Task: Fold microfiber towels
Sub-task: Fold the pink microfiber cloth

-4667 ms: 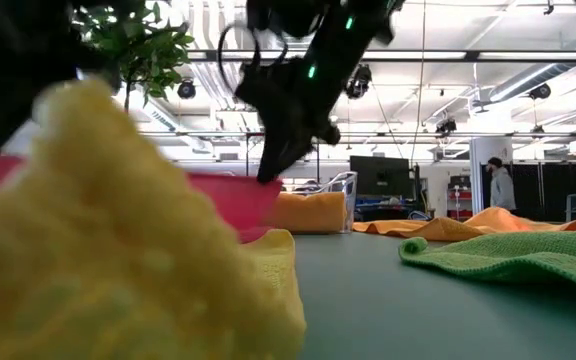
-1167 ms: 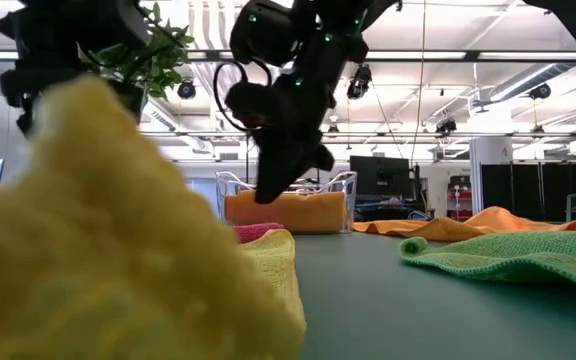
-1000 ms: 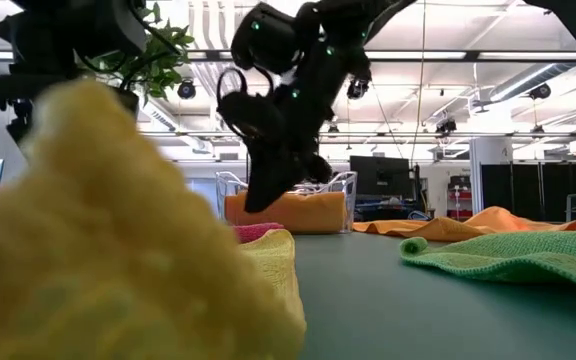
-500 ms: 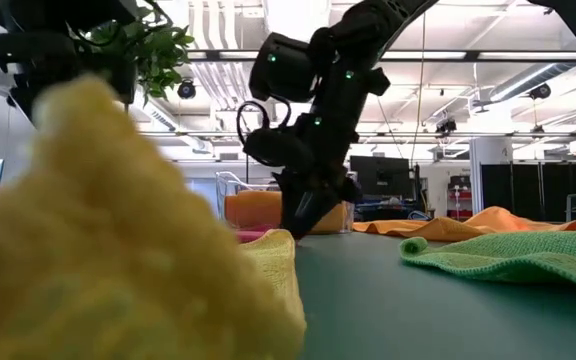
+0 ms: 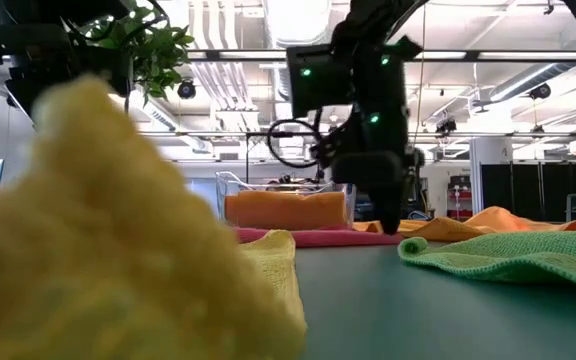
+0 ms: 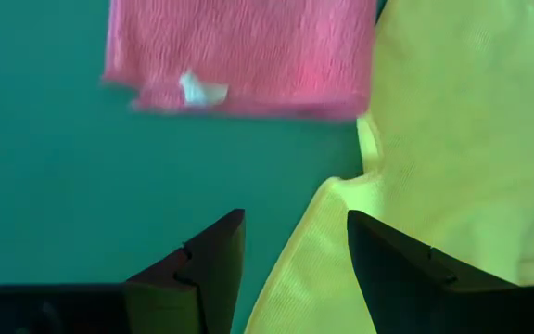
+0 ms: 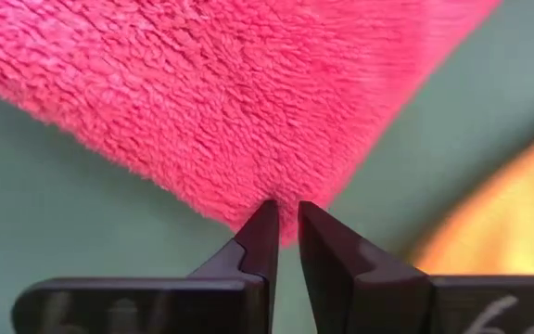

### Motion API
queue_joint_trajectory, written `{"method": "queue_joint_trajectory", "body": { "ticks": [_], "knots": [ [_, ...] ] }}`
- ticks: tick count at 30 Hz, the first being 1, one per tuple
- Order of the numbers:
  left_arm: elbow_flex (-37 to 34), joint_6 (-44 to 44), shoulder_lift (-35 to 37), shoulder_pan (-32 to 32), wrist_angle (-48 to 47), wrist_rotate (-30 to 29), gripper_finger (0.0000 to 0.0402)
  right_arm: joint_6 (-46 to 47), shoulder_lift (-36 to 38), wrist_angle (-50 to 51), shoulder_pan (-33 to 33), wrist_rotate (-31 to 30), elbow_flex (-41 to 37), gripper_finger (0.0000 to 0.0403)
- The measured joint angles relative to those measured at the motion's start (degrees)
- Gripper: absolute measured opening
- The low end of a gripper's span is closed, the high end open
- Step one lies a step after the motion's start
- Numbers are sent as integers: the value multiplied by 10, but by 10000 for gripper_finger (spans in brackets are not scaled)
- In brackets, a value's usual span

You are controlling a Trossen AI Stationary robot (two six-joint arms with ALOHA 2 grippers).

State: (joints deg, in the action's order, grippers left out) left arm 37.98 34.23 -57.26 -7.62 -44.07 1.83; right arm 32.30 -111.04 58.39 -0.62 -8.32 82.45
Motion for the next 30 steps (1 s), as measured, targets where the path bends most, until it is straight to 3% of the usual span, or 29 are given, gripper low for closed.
{"method": "queue_joint_trajectory", "body": {
  "ticks": [7, 12, 17, 23, 30],
  "knots": [
    [0, -1, -4, 0, 0, 0, 176, -4, 49, 23, -6, -35, -23, 38],
    [0, -1, -3, 0, 2, -4, 176, -52, 113, -108, -39, 25, -38, 38],
    [0, -1, -4, 0, 25, -5, 176, -39, 124, -262, -71, 89, -68, 38],
    [-6, -42, -7, 0, 104, -7, 176, 15, 107, -284, -110, 94, -84, 38],
    [-15, -81, -50, 0, 183, -75, 176, 0, 99, -376, -140, 75, -84, 38]
  ]
}}
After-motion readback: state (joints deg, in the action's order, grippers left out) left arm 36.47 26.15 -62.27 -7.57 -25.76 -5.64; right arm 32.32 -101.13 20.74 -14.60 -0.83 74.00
